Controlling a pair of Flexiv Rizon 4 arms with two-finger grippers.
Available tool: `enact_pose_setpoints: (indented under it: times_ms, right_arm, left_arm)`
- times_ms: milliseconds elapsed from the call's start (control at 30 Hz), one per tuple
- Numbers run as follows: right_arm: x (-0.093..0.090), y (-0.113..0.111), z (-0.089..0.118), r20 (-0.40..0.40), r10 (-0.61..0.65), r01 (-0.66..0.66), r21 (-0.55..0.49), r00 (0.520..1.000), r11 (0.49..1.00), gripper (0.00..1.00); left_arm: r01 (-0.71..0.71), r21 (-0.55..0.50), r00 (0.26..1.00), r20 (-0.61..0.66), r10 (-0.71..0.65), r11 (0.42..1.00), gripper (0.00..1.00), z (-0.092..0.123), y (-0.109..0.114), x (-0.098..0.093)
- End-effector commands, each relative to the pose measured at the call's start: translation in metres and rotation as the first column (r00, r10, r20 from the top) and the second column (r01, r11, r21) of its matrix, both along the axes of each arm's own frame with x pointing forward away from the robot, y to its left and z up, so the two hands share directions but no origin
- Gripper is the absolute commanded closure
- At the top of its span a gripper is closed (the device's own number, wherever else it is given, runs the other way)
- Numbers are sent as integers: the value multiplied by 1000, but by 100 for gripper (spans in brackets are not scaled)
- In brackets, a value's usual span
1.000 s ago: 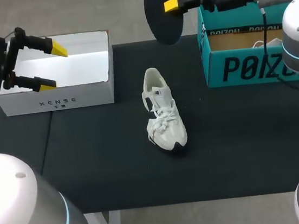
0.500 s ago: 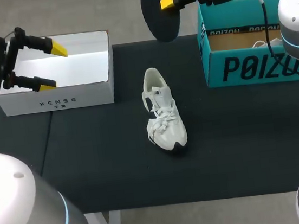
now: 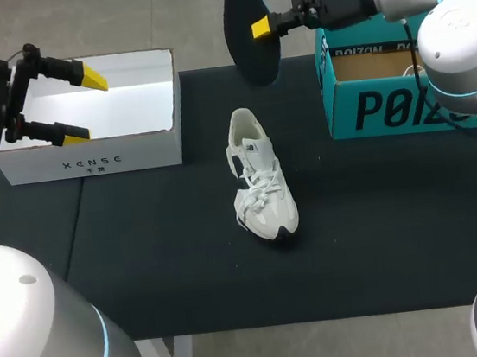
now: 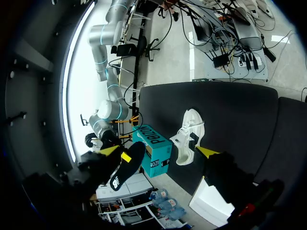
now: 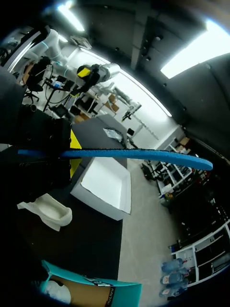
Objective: Take the shoe out of the shoebox, open the shoe tongue, remove and reinsert the insole, then place the shoe into the shoebox
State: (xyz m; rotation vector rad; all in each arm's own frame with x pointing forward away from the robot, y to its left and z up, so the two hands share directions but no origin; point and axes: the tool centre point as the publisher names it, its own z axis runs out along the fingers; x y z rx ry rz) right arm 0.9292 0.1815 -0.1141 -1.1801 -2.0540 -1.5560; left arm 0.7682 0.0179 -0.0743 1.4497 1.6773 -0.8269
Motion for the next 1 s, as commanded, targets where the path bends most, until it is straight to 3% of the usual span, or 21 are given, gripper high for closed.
enact_pose_setpoints:
  times_ms: [33,433,867,1000]
  right_arm:
    - [10,11,-21,-10,13,-13,15,1000,1000,100]
    - [21,25,-63,-56,-33,32,-10,998,999,100]
    - [21,25,-63,-56,-33,32,-10,998,999,100]
    - [23,25,-78,25,-50,50,2,998,999,100]
  left_arm:
    - [1,4,1000,-1,-1,1000,0,0,0,1]
    - [1,4,1000,-1,-1,1000,0,0,0,1]
    - [1,4,1000,-1,-1,1000,0,0,0,1]
    - [1,4,1000,-1,-1,1000,0,0,0,1]
